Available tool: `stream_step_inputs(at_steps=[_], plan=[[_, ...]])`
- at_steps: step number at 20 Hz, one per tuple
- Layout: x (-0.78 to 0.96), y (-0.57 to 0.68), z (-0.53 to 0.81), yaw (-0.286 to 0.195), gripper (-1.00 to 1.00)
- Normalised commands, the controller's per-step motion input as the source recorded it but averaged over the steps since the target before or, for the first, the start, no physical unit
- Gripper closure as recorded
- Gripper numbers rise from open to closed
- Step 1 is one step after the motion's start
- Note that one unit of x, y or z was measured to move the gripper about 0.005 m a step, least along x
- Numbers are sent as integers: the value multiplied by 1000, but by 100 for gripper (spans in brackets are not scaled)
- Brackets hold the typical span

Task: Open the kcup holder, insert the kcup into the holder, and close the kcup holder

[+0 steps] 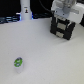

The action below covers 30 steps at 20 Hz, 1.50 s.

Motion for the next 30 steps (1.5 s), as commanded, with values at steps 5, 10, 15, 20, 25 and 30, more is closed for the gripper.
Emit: stream_step_inputs(at_steps=[5, 10, 15, 20, 25, 30], plan=[[946, -353, 128, -71, 100], [948, -360, 134, -74, 100], [938, -385, 119, -78, 100], [922, -413, 103, -78, 100], [911, -437, 97, -73, 100], [887, -461, 94, -73, 100]])
